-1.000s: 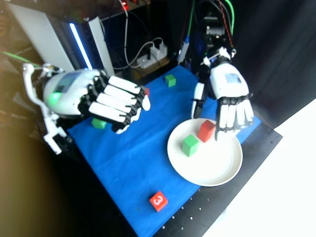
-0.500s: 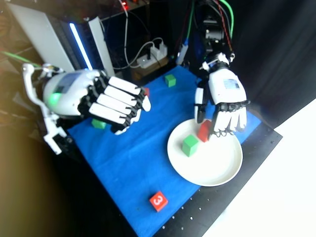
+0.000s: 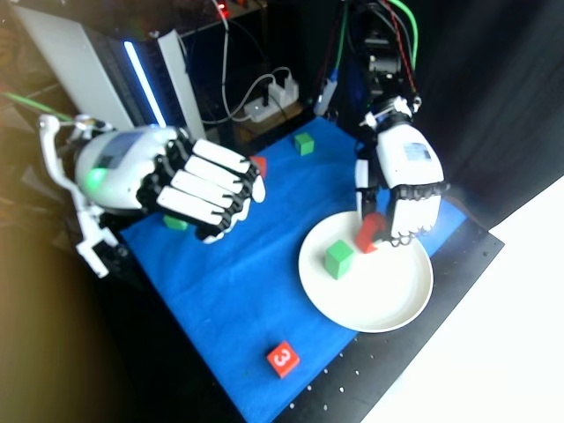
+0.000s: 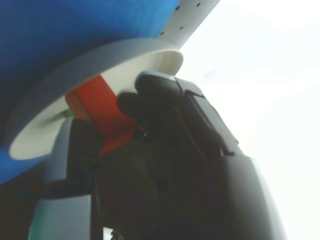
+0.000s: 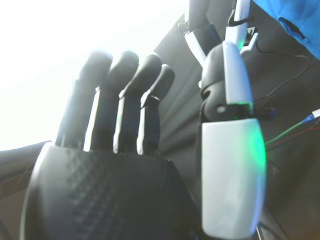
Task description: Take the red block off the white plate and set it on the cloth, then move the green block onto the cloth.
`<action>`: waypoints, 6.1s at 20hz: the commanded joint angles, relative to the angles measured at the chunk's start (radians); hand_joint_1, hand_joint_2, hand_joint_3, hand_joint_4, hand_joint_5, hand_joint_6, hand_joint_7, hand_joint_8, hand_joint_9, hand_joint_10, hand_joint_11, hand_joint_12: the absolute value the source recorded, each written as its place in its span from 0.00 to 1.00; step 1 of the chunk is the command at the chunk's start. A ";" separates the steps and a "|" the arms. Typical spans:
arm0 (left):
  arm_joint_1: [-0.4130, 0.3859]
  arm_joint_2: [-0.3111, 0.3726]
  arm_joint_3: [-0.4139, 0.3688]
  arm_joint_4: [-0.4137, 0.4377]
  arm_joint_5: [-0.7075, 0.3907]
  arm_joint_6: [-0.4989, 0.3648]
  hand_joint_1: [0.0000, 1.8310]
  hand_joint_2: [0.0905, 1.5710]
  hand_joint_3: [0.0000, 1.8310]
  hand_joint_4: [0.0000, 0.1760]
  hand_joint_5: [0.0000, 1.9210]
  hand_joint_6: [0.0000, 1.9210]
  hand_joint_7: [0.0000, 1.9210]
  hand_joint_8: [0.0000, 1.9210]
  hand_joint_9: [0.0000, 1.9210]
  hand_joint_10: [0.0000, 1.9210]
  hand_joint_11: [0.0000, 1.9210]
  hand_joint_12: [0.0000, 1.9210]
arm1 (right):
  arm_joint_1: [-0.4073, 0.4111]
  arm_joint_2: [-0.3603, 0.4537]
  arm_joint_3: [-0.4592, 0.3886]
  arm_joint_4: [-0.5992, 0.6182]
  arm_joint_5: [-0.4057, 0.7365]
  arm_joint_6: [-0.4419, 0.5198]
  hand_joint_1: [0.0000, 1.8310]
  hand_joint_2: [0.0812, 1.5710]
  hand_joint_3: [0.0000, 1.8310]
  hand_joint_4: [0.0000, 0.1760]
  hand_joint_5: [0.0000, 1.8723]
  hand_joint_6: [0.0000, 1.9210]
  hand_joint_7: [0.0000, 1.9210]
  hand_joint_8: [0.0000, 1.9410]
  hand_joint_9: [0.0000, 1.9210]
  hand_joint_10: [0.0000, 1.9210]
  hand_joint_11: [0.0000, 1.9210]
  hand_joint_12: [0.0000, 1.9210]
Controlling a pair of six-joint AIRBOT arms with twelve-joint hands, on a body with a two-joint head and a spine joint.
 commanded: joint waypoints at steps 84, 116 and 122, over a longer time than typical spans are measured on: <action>0.411 0.383 -0.484 0.050 -0.718 -0.138 0.35 0.70 0.00 0.64 0.38 0.01 0.30 0.00 0.26 0.01 0.00 0.62 | 0.315 -0.485 0.541 0.085 0.526 -0.003 0.60 0.56 0.00 0.00 0.35 0.00 0.41 0.01 0.31 0.29 0.11 0.75; 0.439 0.413 -0.506 0.008 -0.755 -0.138 0.35 0.70 0.00 0.60 0.40 0.01 0.32 0.00 0.28 0.01 0.00 0.64 | 0.320 -0.298 0.332 -0.018 0.374 0.037 0.75 0.73 0.00 0.00 0.47 0.52 0.45 0.63 0.38 0.80 0.31 0.94; 0.462 0.432 -0.518 -0.012 -0.788 -0.136 0.36 0.69 0.00 0.70 0.41 0.00 0.31 0.00 0.28 0.01 0.01 0.66 | 0.265 -0.170 0.188 -0.079 0.255 0.048 0.81 0.72 0.00 0.00 0.45 0.59 0.47 0.58 0.44 0.64 0.35 0.88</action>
